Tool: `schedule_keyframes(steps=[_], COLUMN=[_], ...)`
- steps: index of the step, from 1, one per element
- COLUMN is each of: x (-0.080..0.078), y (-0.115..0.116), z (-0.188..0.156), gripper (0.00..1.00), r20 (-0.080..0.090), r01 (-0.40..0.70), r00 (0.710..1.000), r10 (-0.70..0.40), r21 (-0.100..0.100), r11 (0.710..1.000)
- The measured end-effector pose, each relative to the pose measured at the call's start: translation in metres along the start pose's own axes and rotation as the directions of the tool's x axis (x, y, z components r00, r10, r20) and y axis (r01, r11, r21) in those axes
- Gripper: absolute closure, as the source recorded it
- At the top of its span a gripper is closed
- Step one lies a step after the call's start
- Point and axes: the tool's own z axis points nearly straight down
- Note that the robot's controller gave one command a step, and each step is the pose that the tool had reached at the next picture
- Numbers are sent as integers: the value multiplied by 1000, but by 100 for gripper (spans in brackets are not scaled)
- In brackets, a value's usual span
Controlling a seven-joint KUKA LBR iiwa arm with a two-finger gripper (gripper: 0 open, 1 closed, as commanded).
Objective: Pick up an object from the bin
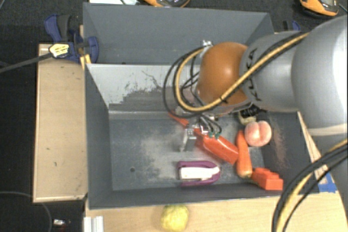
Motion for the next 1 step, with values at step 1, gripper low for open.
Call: schedule_keyframes(steps=[1], x=[32], y=[-38], z=[-1], gripper=[0], r20=[-3], r01=[-462], r00=[887], r10=[462], r21=[5], r11=[887])
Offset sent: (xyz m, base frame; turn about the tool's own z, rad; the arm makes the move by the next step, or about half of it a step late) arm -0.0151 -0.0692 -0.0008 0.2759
